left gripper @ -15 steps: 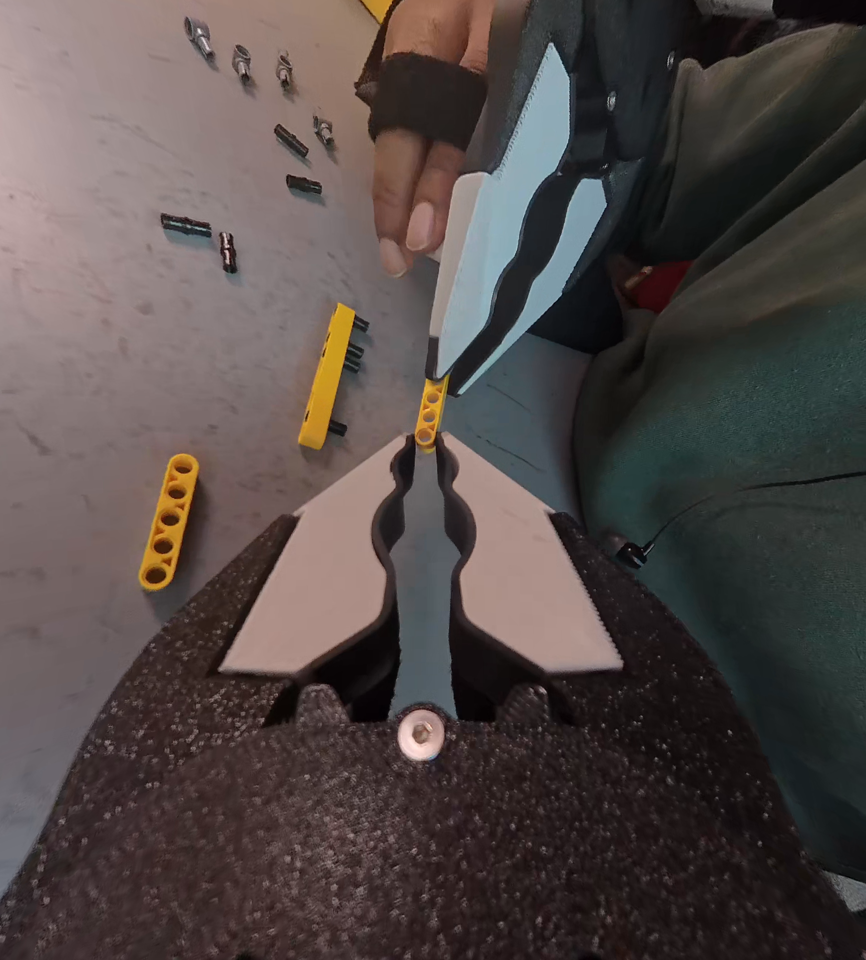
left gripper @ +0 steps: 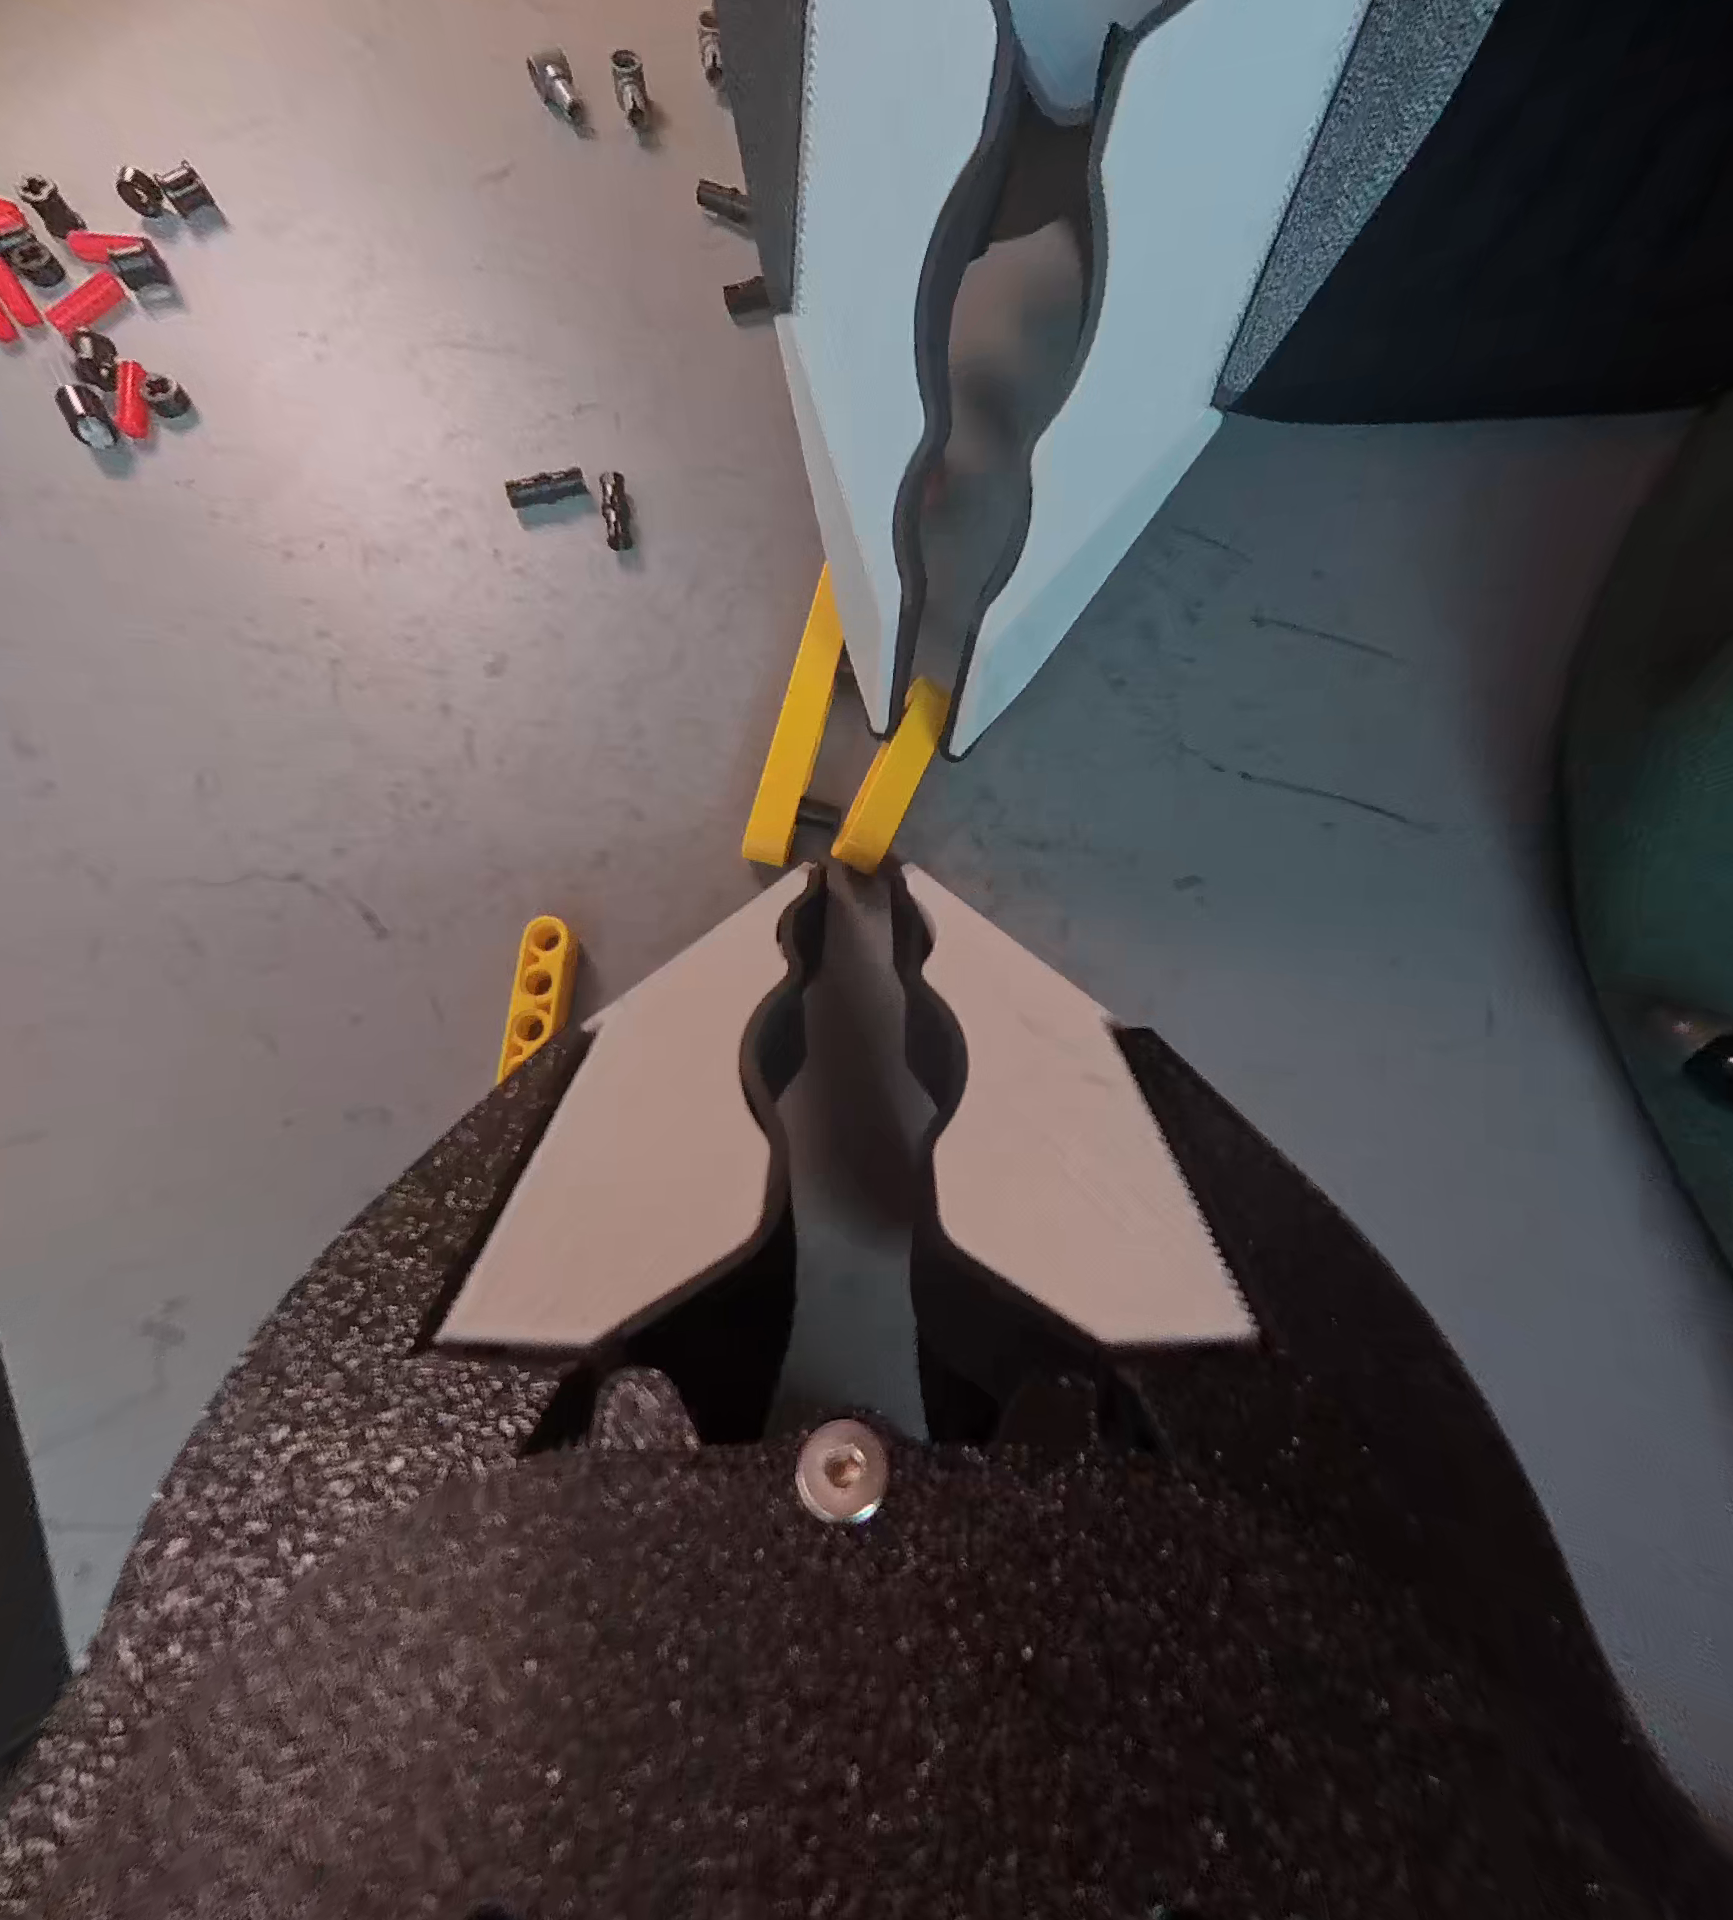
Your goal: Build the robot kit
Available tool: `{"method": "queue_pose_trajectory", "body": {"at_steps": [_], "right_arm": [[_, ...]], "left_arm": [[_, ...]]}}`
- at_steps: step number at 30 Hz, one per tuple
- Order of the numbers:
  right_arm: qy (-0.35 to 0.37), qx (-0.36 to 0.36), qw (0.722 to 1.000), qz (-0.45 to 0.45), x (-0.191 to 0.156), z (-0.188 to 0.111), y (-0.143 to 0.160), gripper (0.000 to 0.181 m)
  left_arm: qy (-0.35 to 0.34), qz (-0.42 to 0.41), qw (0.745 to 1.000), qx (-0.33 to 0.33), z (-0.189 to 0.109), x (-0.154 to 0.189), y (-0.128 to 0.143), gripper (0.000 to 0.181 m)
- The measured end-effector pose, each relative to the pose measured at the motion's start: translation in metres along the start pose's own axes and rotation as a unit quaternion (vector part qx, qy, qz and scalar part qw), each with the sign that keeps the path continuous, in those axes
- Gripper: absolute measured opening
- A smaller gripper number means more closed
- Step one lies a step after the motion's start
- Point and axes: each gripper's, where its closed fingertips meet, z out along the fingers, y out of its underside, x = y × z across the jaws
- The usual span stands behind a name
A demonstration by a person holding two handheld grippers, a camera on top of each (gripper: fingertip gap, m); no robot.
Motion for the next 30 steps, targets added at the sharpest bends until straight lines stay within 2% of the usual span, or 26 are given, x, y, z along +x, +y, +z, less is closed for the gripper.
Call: {"method": "queue_pose_trajectory", "body": {"at_steps": [9, 11, 14, 15, 17, 19, 24, 30], "right_arm": [[0.034, 0.015, 0.999, -0.037, 0.008, -0.014, -0.011, 0.018], [0.046, 0.002, 0.998, -0.046, 0.009, -0.01, -0.008, 0.028], [0.039, -0.015, 0.999, -0.032, 0.008, 0.0, -0.003, 0.051], [0.031, -0.021, 0.999, -0.026, 0.007, 0.002, -0.001, 0.053], [0.022, -0.025, 0.999, -0.019, 0.008, 0.005, 0.001, 0.051], [0.027, -0.024, 0.999, -0.016, 0.012, 0.004, 0.001, 0.038], [0.026, -0.02, 0.999, -0.021, 0.015, 0.004, 0.001, 0.025], [0.028, -0.02, 0.999, -0.028, 0.017, 0.005, 0.0, 0.024]], "left_arm": [[-0.019, 0.004, 1.0, 0.002, -0.006, -0.005, 0.0, 0.011], [-0.025, 0.002, 1.0, 0.008, -0.007, -0.007, -0.001, 0.016], [-0.04, 0.003, 0.999, 0.008, -0.006, -0.012, -0.001, 0.033], [-0.042, 0.004, 0.999, 0.006, -0.005, -0.013, -0.001, 0.037], [-0.04, 0.005, 0.999, 0.004, -0.002, -0.012, -0.001, 0.039], [-0.039, 0.008, 0.999, 0.002, 0.001, -0.012, -0.001, 0.038], [-0.033, 0.013, 0.999, 0.004, 0.003, -0.009, -0.004, 0.033], [-0.032, 0.015, 0.999, 0.004, 0.004, -0.008, -0.004, 0.029]]}}
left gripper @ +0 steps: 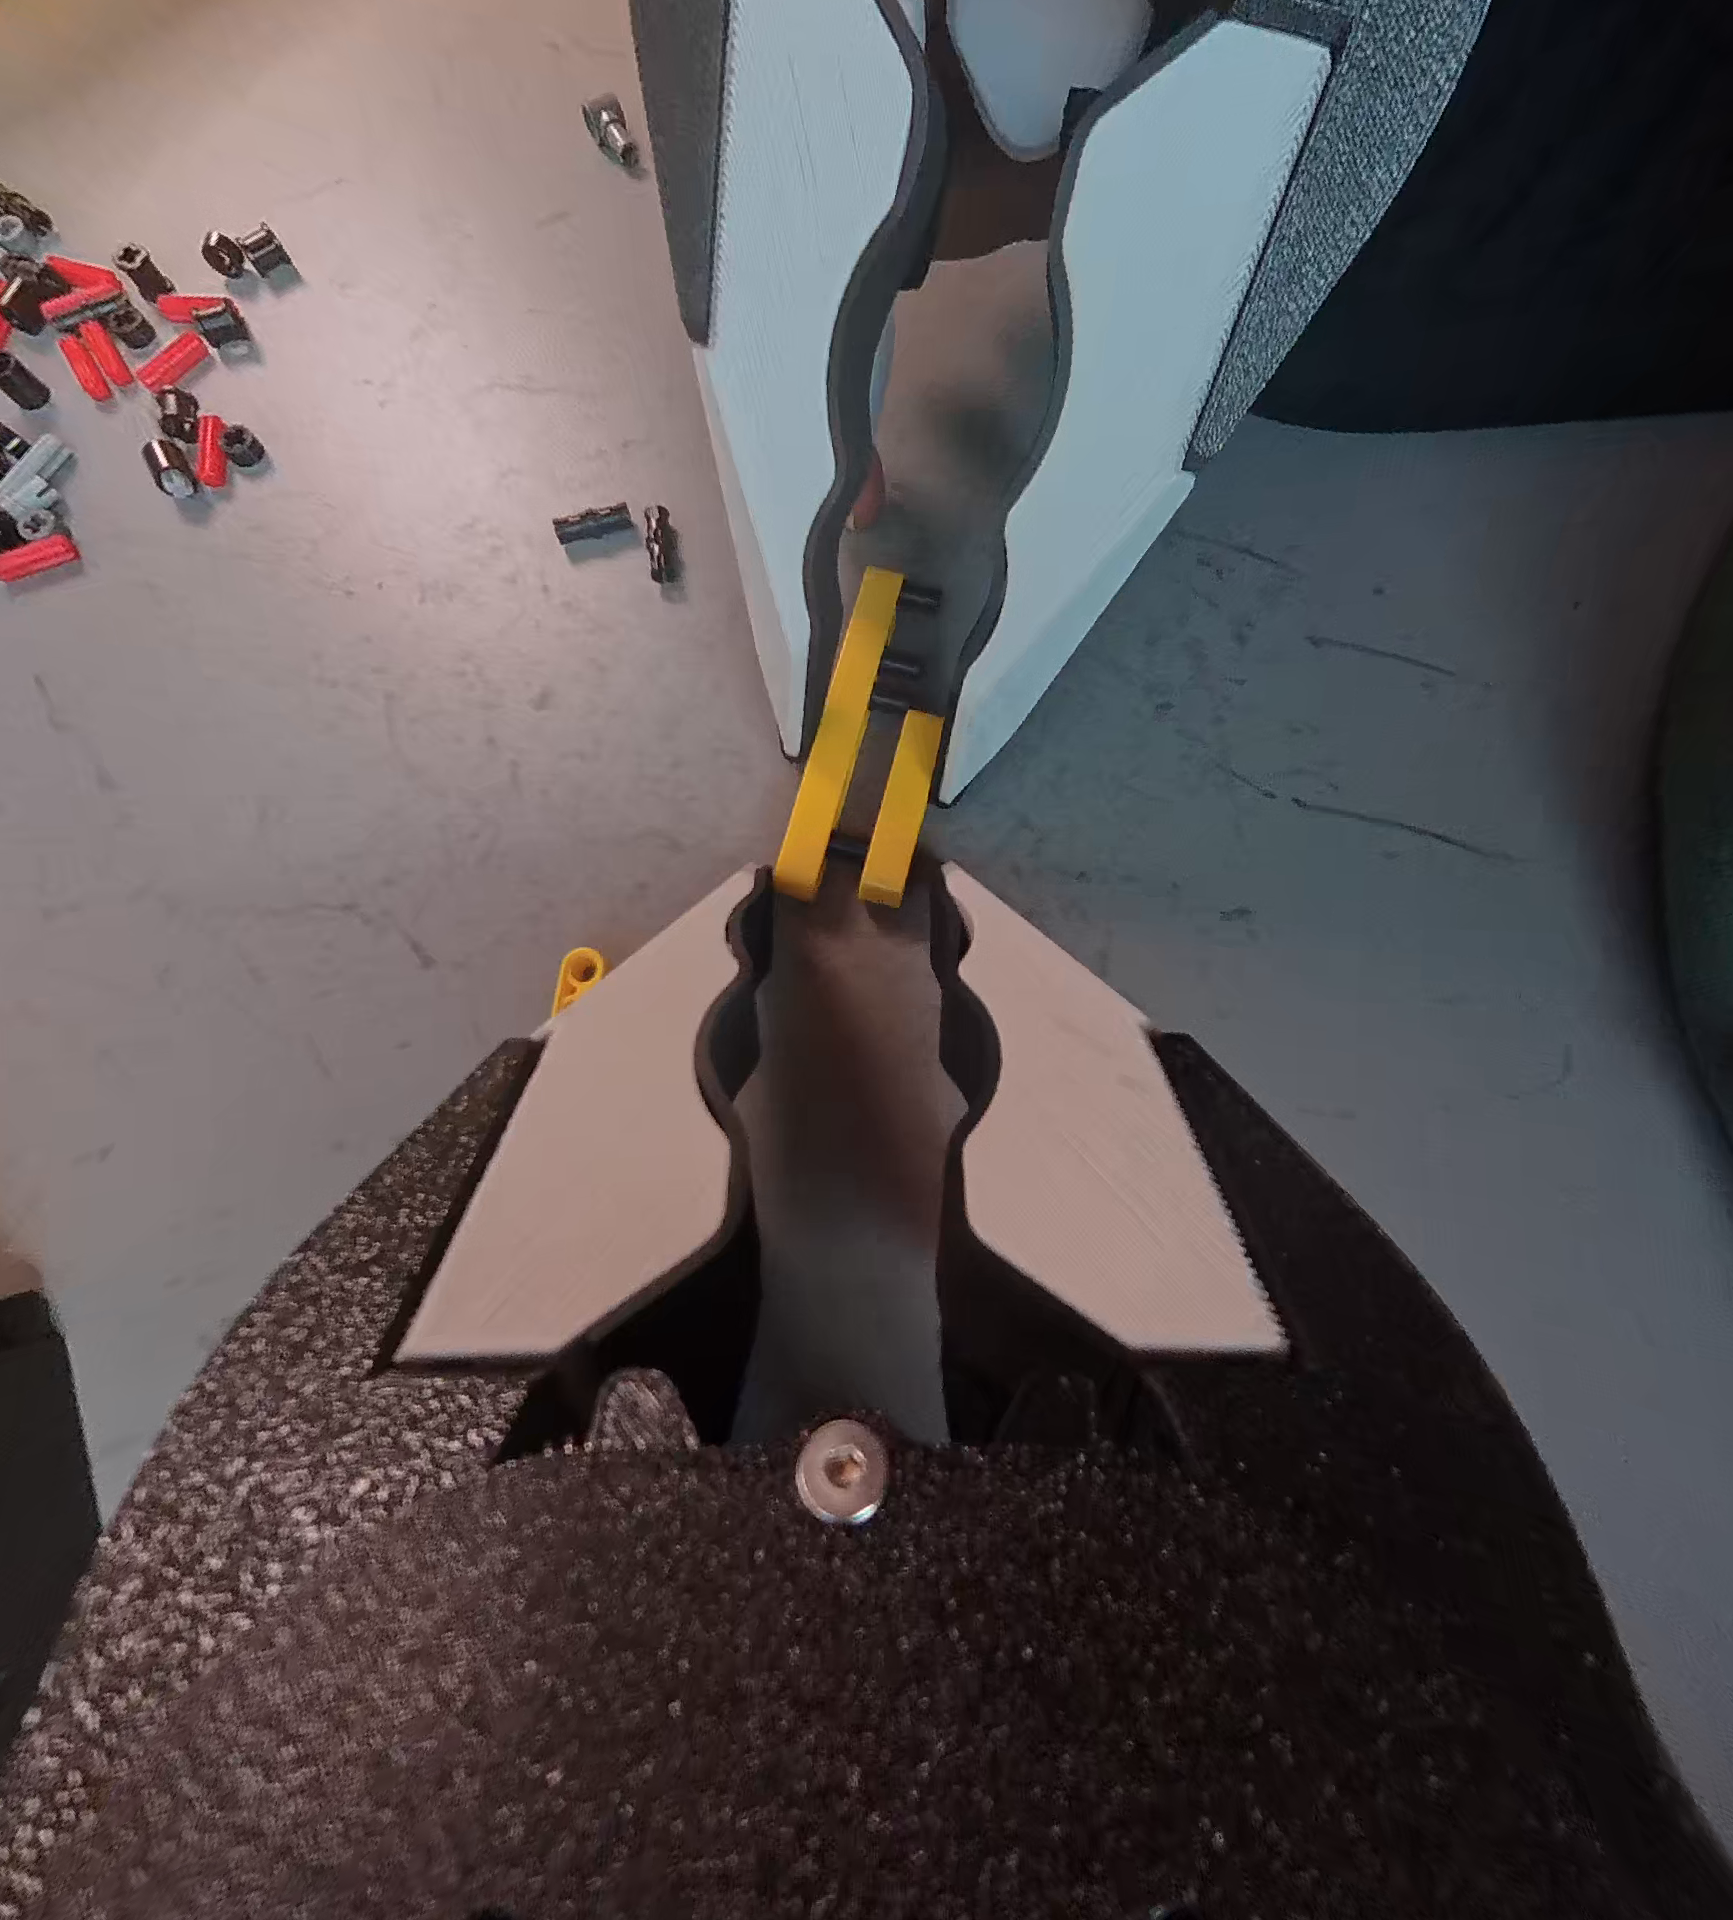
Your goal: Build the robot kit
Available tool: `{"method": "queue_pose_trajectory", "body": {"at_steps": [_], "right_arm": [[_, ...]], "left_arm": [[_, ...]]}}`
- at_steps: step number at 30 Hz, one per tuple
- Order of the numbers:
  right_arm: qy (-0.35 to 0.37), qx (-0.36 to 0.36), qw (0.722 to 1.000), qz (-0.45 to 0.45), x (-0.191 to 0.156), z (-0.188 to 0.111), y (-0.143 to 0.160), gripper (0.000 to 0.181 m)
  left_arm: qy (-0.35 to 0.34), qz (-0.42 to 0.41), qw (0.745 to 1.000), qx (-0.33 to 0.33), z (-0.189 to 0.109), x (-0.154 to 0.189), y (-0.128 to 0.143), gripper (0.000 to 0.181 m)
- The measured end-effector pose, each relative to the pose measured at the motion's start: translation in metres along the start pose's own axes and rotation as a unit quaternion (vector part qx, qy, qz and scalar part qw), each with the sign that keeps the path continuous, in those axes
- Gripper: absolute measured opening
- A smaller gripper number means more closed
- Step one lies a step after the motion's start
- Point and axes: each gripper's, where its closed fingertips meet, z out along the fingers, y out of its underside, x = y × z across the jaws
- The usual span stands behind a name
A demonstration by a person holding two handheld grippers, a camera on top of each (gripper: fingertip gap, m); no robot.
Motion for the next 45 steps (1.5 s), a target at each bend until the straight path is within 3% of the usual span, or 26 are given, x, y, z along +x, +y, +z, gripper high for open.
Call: {"method": "queue_pose_trajectory", "body": {"at_steps": [16, 31, 45], "right_arm": [[-0.007, 0.002, 1.0, -0.023, -0.0023, -0.0001, -0.0001, 0.021], [-0.074, -0.002, 0.993, -0.09, -0.0038, 0.0017, -0.0018, 0.021], [-0.061, 0.018, 0.992, -0.111, -0.0036, 0.0011, -0.0028, 0.022]], "left_arm": [[0.0, 0.003, 1.0, 0.0, 0.0019, 0.004, -0.0018, 0.024], [-0.008, -0.004, 1.0, 0.0, 0.0015, 0.0028, -0.001, 0.024], [-0.021, -0.001, 1.0, 0.0, 0.0012, 0.003, -0.0006, 0.024]]}}
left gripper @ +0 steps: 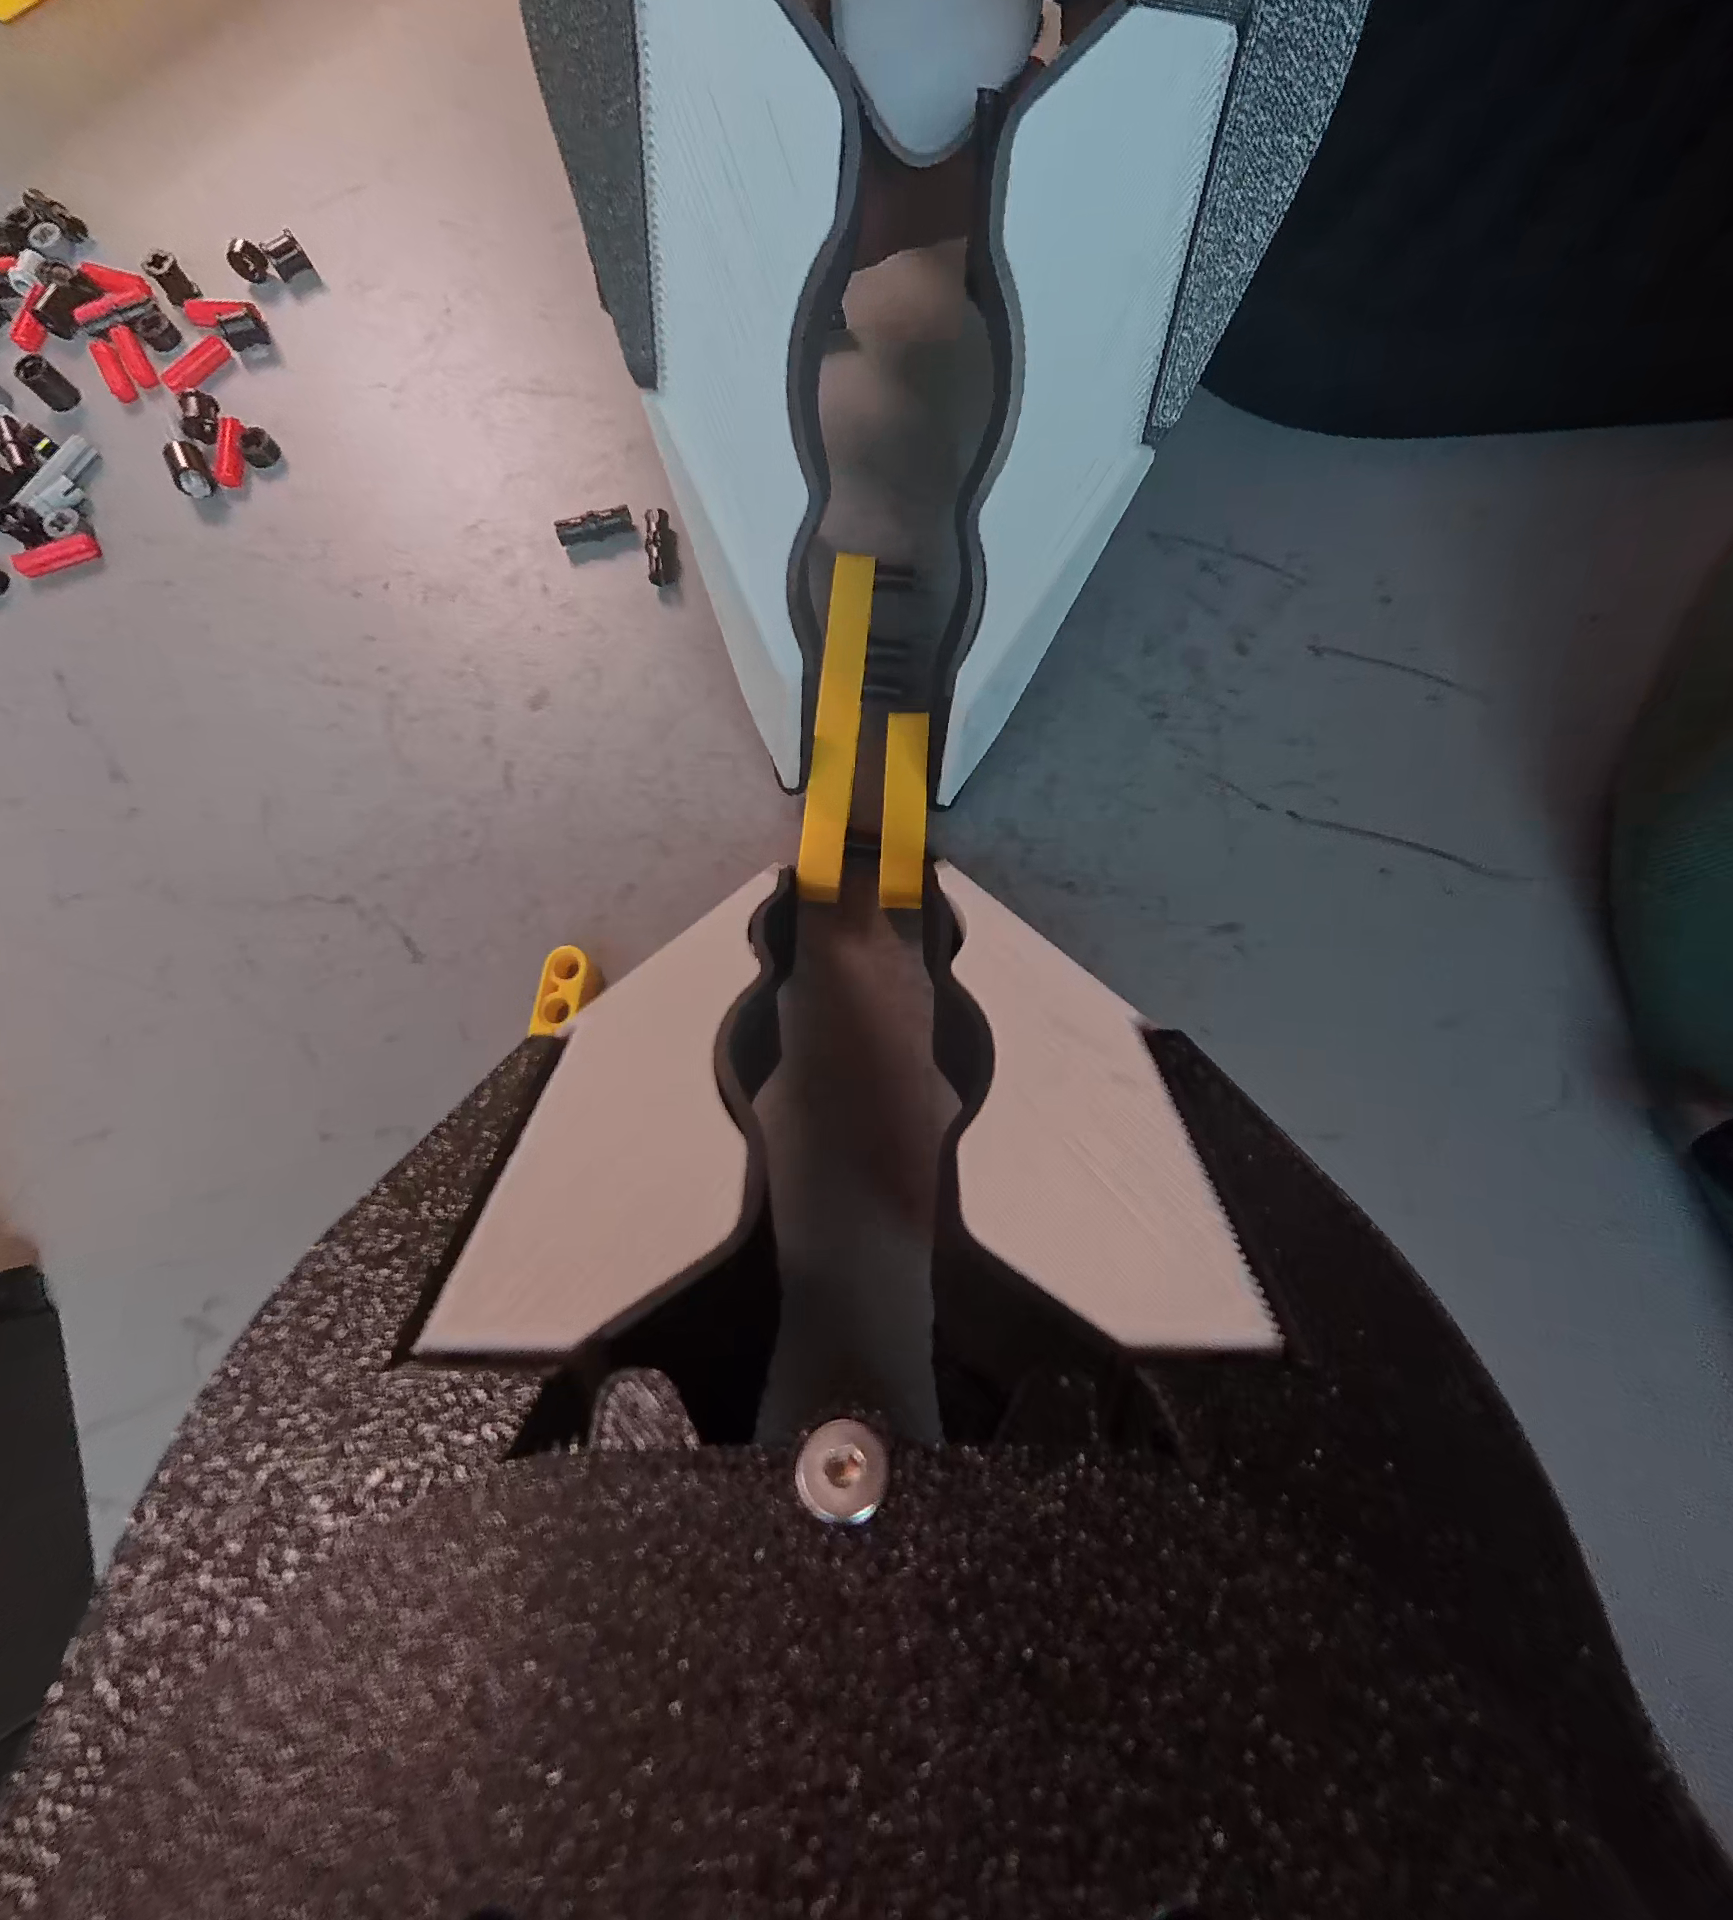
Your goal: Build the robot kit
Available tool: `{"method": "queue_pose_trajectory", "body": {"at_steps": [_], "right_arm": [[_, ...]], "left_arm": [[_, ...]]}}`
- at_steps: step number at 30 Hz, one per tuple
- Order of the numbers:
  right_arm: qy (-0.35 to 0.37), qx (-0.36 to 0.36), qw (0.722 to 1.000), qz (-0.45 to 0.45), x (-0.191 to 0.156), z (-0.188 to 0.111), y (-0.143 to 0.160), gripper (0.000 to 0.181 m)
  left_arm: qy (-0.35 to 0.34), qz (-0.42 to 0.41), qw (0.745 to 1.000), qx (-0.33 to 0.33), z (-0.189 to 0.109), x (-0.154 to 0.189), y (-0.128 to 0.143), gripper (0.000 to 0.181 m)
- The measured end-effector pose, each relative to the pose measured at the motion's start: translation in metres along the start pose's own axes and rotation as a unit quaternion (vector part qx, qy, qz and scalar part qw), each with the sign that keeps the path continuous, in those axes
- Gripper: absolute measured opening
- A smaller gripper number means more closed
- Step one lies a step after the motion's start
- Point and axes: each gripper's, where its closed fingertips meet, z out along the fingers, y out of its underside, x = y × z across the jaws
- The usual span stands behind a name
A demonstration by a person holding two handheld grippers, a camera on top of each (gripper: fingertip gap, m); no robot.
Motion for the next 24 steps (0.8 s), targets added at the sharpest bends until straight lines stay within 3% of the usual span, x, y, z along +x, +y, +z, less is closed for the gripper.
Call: {"method": "queue_pose_trajectory", "body": {"at_steps": [8, 15, 24], "right_arm": [[0.028, -0.013, 0.997, -0.064, 0.0, -0.005, 0.0, 0.025], [0.008, 0.005, 0.998, -0.058, -0.006, -0.013, -0.005, 0.024], [-0.008, -0.004, 0.999, -0.04, -0.009, -0.006, 0.001, 0.015]], "left_arm": [[0.003, 0.003, 1.0, 0.0, 0.0, 0.001, 0.0, 0.022], [0.006, -0.008, 1.0, 0.006, -0.006, -0.002, 0.003, 0.027], [-0.016, -0.03, 0.999, 0.021, -0.016, -0.017, 0.006, 0.02]]}}
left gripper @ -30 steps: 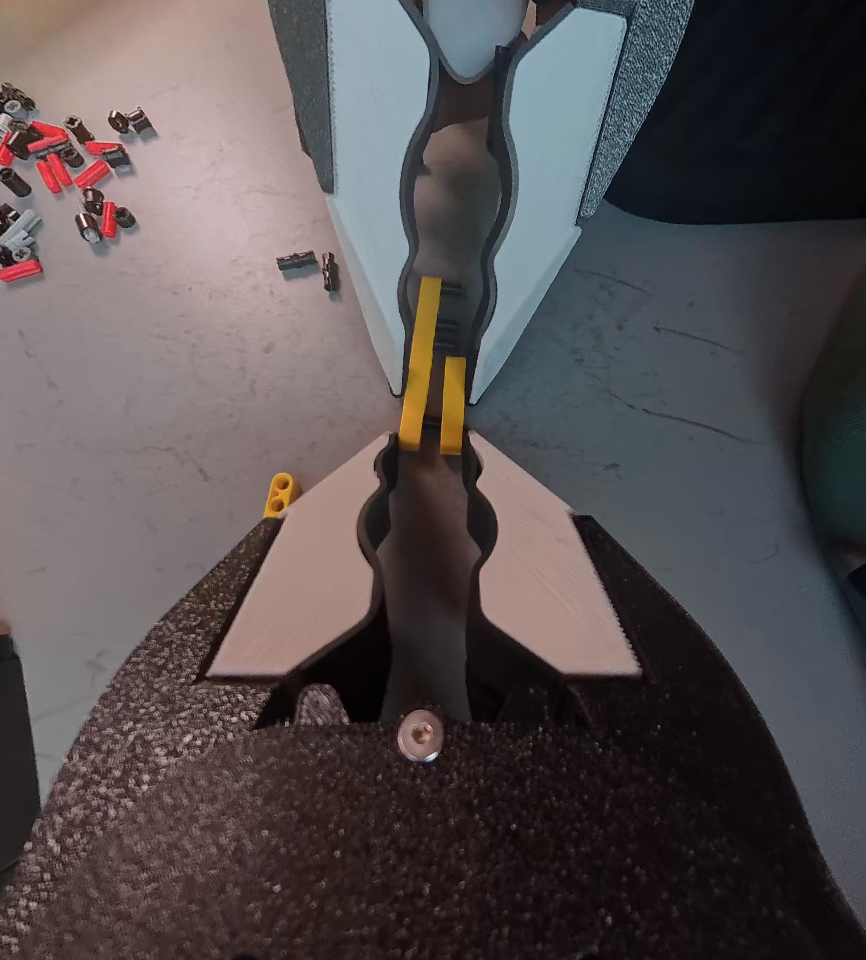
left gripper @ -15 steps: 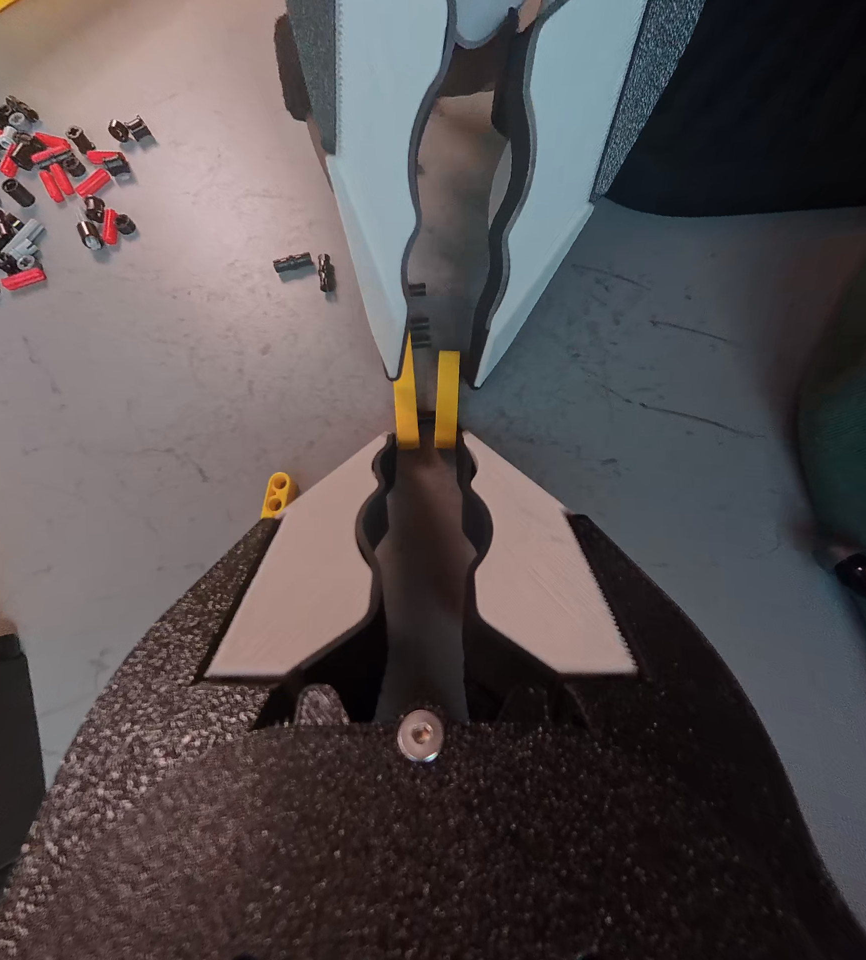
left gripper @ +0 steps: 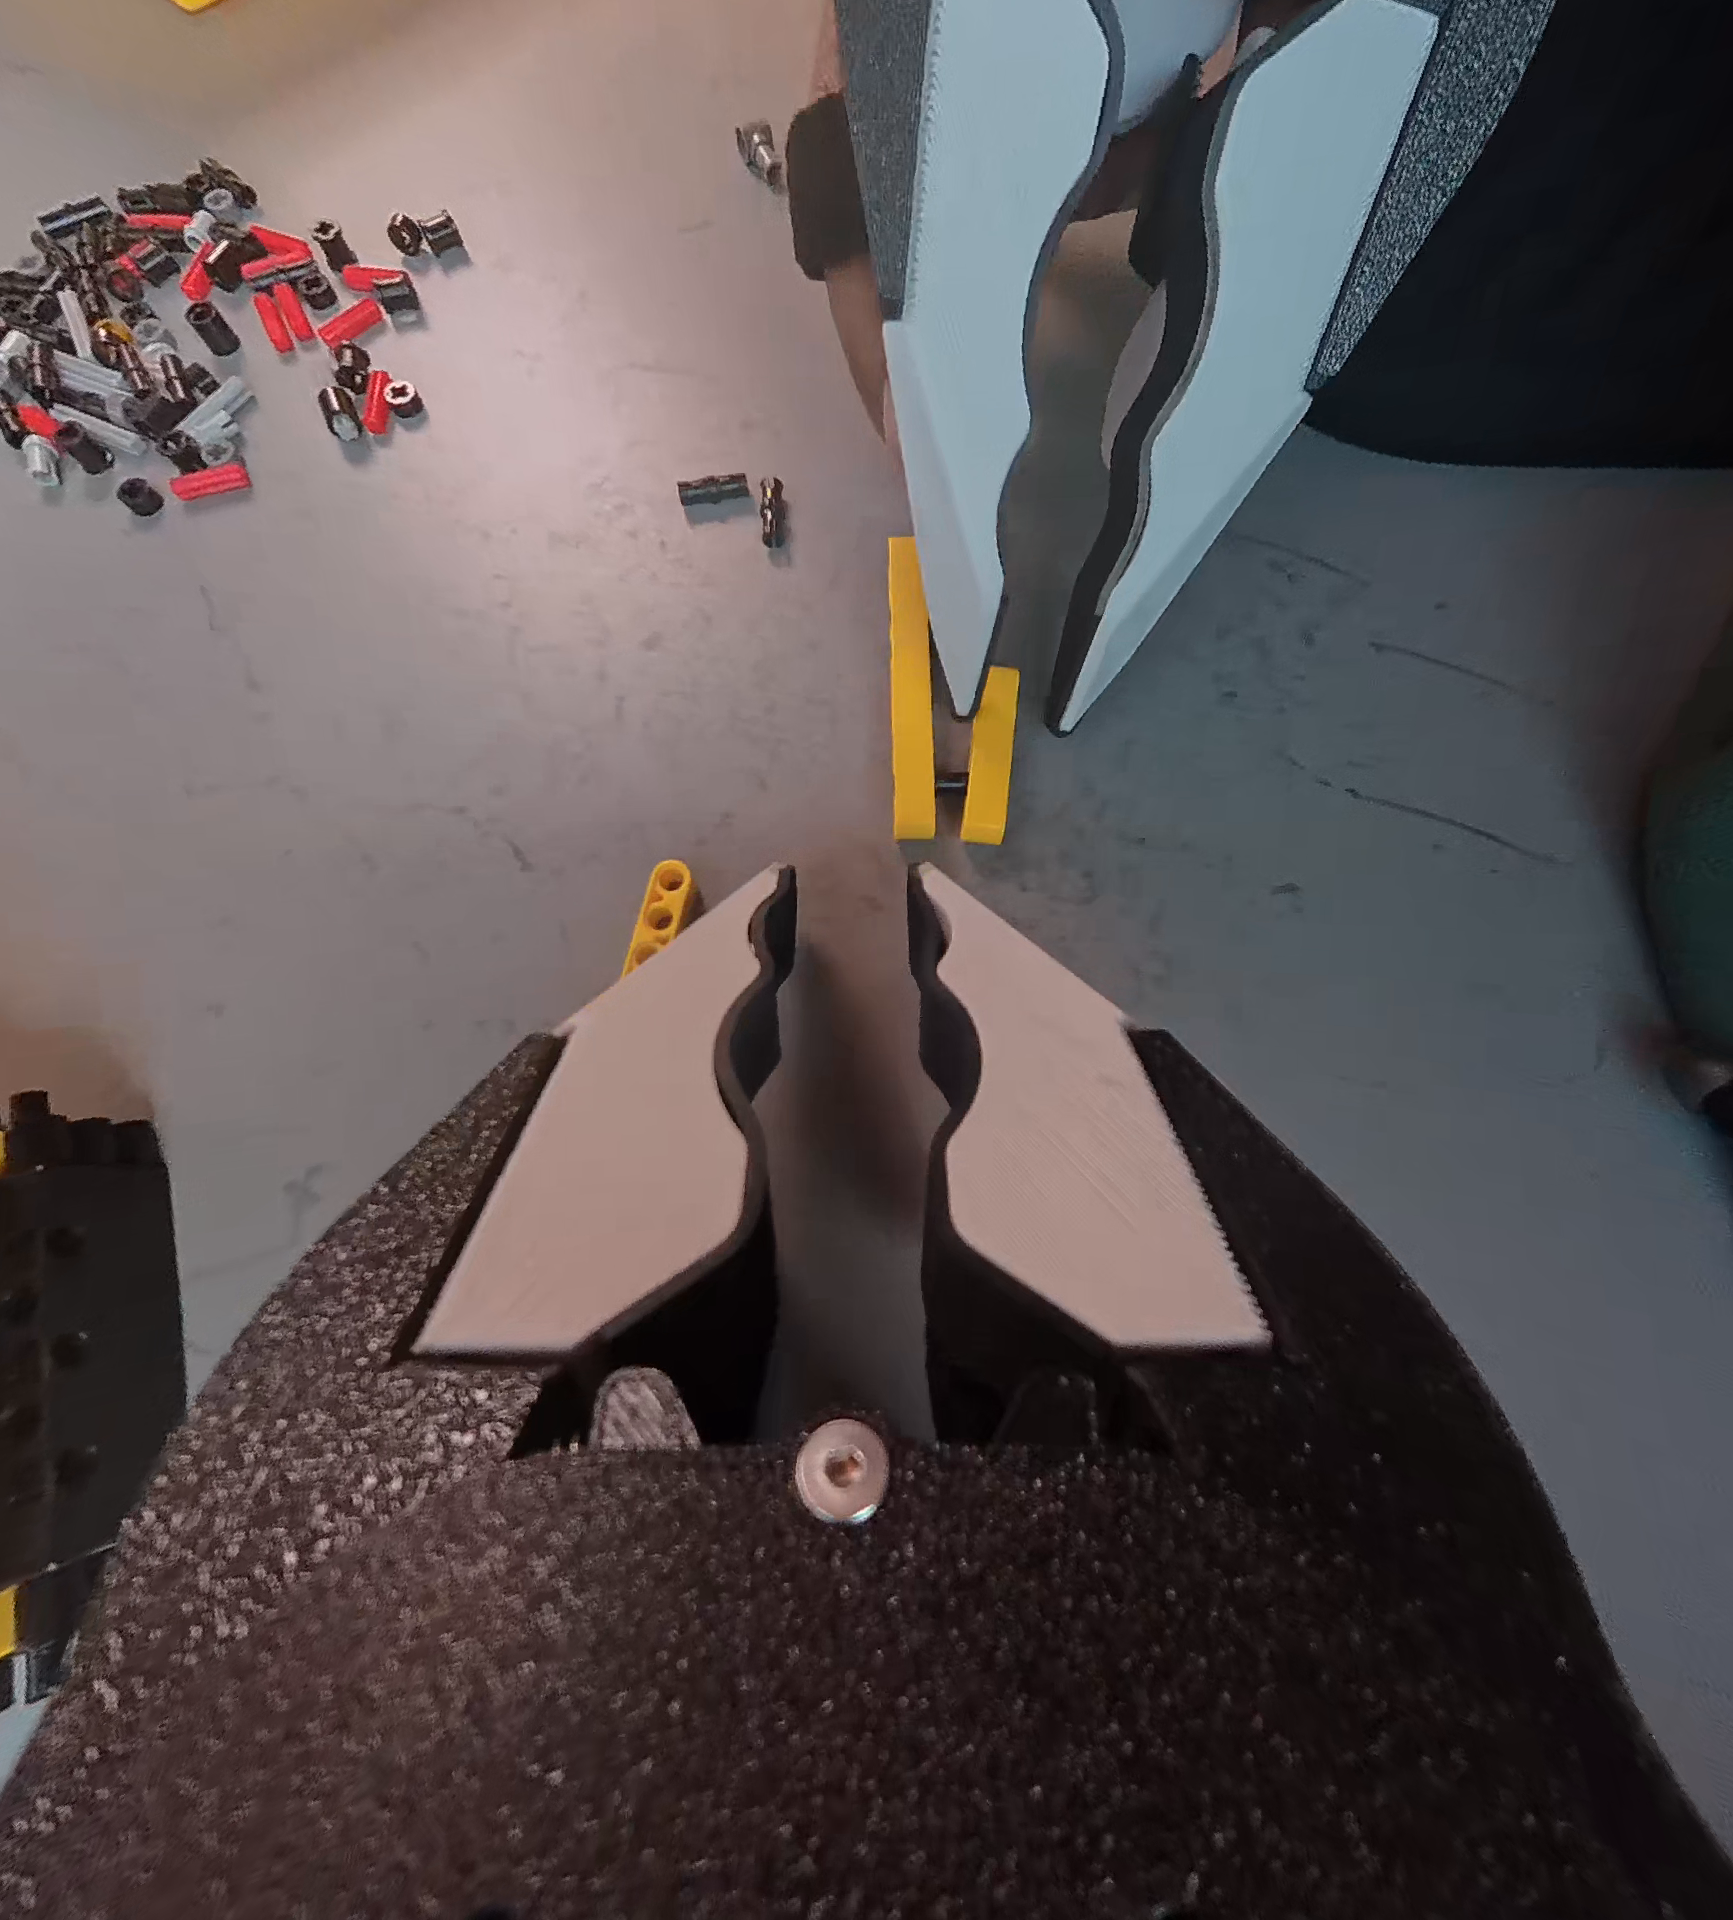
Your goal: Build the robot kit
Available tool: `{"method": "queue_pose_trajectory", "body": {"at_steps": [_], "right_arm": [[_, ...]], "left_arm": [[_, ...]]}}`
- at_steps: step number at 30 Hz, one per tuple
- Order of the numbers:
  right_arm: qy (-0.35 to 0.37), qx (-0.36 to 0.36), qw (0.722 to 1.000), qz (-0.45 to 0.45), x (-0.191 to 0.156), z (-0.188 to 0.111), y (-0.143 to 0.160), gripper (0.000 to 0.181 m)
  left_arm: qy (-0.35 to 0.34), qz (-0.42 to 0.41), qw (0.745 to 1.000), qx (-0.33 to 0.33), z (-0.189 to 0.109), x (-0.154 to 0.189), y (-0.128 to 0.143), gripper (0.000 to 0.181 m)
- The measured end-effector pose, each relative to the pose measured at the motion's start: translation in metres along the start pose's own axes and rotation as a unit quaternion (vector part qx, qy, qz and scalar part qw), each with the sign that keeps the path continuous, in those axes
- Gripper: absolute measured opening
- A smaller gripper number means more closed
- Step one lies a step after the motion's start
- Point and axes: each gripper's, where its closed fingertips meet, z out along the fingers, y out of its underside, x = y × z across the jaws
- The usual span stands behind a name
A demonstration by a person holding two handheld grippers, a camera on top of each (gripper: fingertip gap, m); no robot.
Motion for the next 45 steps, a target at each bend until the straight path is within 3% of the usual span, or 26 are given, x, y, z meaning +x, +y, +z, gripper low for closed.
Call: {"method": "queue_pose_trajectory", "body": {"at_steps": [19, 25, 45], "right_arm": [[-0.017, -0.001, 1.0, 0.018, 0.001, -0.005, 0.004, 0.008], [-0.009, -0.013, 1.0, 0.01, 0.003, -0.003, 0.007, 0.008], [0.004, -0.004, 1.0, 0.022, 0.01, -0.005, 0.004, 0.022]], "left_arm": [[0.008, 0.034, 0.999, -0.013, 0.013, 0.006, -0.005, 0.02], [0.022, 0.048, 0.998, -0.02, 0.016, 0.011, -0.005, 0.008], [0.031, 0.052, 0.998, -0.02, 0.016, 0.012, -0.005, 0.007]]}}
